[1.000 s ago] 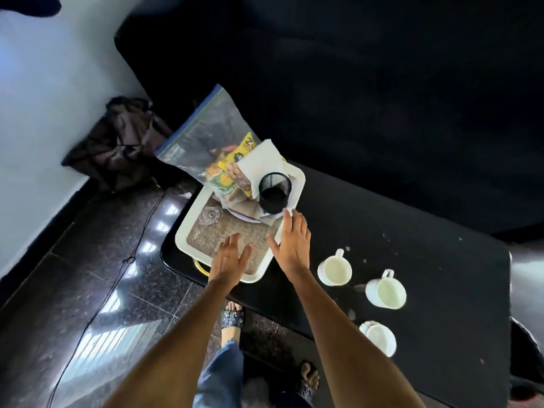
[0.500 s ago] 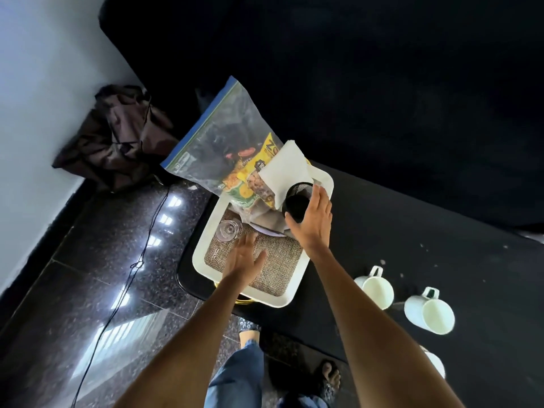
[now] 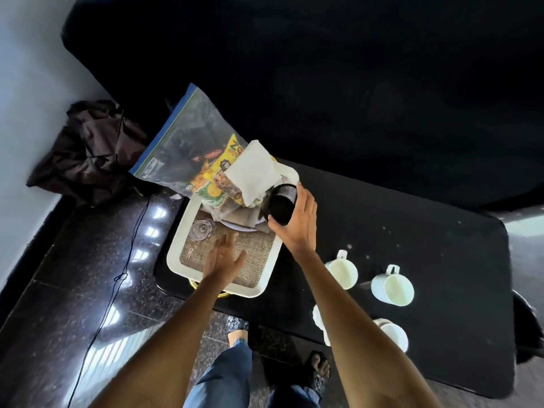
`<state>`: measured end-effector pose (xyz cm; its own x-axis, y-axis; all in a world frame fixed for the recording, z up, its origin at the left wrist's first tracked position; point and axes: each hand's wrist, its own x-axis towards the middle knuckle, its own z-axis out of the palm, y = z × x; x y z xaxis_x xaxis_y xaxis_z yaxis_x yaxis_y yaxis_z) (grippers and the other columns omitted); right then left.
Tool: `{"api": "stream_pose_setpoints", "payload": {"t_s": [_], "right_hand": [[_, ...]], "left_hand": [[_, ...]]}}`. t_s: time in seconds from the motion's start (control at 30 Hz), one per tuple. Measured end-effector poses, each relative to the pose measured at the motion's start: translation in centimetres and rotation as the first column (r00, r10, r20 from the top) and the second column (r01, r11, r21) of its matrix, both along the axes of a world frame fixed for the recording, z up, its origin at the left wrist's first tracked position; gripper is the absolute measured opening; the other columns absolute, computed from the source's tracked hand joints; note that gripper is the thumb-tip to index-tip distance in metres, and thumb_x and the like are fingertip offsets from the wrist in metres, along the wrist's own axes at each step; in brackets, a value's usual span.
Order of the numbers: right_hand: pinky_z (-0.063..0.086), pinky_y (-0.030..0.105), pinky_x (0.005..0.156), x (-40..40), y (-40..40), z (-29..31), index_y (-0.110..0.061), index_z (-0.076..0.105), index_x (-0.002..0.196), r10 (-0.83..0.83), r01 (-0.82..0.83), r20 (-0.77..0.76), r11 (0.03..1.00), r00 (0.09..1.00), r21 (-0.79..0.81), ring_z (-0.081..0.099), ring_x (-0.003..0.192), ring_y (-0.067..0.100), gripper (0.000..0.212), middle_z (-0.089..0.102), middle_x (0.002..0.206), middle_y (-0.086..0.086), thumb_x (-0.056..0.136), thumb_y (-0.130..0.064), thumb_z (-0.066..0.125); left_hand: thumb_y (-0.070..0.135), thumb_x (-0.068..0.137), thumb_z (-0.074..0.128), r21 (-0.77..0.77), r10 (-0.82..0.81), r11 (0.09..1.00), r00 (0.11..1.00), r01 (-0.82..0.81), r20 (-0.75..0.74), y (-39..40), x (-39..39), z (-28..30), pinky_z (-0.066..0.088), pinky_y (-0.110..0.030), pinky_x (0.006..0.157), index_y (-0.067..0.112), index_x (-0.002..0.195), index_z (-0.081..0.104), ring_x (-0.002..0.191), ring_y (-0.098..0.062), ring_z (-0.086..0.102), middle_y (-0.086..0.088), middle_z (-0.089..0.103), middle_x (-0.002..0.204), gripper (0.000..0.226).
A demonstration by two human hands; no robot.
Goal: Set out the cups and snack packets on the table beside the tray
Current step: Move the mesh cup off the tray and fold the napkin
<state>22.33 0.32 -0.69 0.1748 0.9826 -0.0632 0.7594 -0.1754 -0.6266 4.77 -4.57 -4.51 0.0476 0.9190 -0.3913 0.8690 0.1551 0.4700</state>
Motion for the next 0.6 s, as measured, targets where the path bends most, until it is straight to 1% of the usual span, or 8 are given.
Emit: {"api": "stream_pose_setpoints", "payload": {"t_s": [0.07,0.17,0.23,0.3,0.37,0.47,0.53,0.6], "right_hand": [[0.038,0.044,0.107,2.2,-1.4,1.2,-0.010,0.023,0.146,-0.030,0.030,-0.027,0.999,0.999,0.016,0.036,0.131,0.030,0.095,0.036,0.143,0.015,0.071,-0.038,0.074],[0.037,0.043,0.109,6.7,-4.2,2.6,-0.010,0.021,0.147,-0.071,0.072,-0.050,0.997,0.996,0.029,0.034,0.133,0.029,0.094,0.035,0.145,0.014,0.073,-0.038,0.073],[0.037,0.042,0.109,10.7,-6.9,3.2,-0.011,0.022,0.147,-0.143,0.145,-0.056,0.989,0.988,0.034,0.034,0.133,0.029,0.093,0.035,0.145,0.013,0.073,-0.035,0.073],[0.037,0.041,0.108,14.7,-9.6,3.6,-0.012,0.023,0.146,-0.236,0.238,-0.047,0.971,0.971,0.038,0.035,0.132,0.028,0.093,0.036,0.144,0.013,0.071,-0.034,0.074],[0.037,0.040,0.108,19.4,-12.9,3.7,-0.011,0.023,0.146,-0.334,0.335,-0.020,0.942,0.942,0.032,0.036,0.131,0.028,0.094,0.037,0.143,0.013,0.071,-0.034,0.074],[0.036,0.038,0.108,25.3,-18.1,3.3,-0.009,0.023,0.146,-0.448,0.448,0.015,0.894,0.894,0.012,0.036,0.130,0.028,0.095,0.037,0.142,0.013,0.072,-0.036,0.075],[0.035,0.037,0.108,28.6,-21.8,2.3,-0.009,0.023,0.147,-0.507,0.508,0.040,0.861,0.861,-0.033,0.036,0.131,0.028,0.095,0.036,0.143,0.013,0.072,-0.037,0.076],[0.035,0.038,0.110,30.9,-25.3,0.9,-0.008,0.022,0.147,-0.543,0.546,0.059,0.832,0.838,-0.094,0.035,0.133,0.029,0.096,0.035,0.144,0.014,0.073,-0.035,0.076]], "left_hand": [[0.024,0.089,0.057,-0.002,-0.017,1.000,1.000,0.017,0.022,-0.5,2.2,1.0,0.040,-0.044,0.105,0.004,0.140,0.038,0.129,-0.033,0.042,-0.019,0.046,0.140,0.057],[0.030,0.090,0.054,0.005,-0.052,0.999,0.998,0.052,0.033,-1.3,6.8,2.3,0.033,-0.042,0.110,0.001,0.142,0.036,0.135,-0.034,0.037,-0.020,0.040,0.146,0.062],[0.028,0.091,0.055,0.028,-0.084,0.996,0.996,0.083,0.027,-2.1,10.7,3.1,0.035,-0.041,0.109,0.002,0.140,0.039,0.132,-0.033,0.040,-0.020,0.044,0.142,0.057],[0.024,0.091,0.056,0.058,-0.122,0.991,0.991,0.119,0.047,-3.0,14.5,3.7,0.039,-0.042,0.105,0.003,0.135,0.044,0.127,-0.033,0.045,-0.018,0.051,0.135,0.050],[0.021,0.090,0.057,0.086,-0.182,0.981,0.980,0.175,0.080,-4.4,18.9,4.3,0.041,-0.043,0.102,0.003,0.133,0.046,0.123,-0.034,0.048,-0.017,0.053,0.131,0.047],[0.021,0.091,0.056,0.093,-0.254,0.965,0.959,0.243,0.125,-7.3,24.7,4.8,0.043,-0.042,0.101,0.006,0.133,0.046,0.124,-0.031,0.048,-0.014,0.053,0.132,0.046],[0.022,0.091,0.056,0.075,-0.314,0.949,0.938,0.306,0.147,-9.5,28.2,4.6,0.042,-0.039,0.103,0.006,0.135,0.044,0.127,-0.029,0.046,-0.013,0.052,0.134,0.048],[0.024,0.092,0.056,0.052,-0.379,0.925,0.915,0.375,0.136,-11.5,30.8,4.1,0.042,-0.039,0.103,0.006,0.135,0.043,0.127,-0.028,0.046,-0.012,0.051,0.136,0.049]]}}
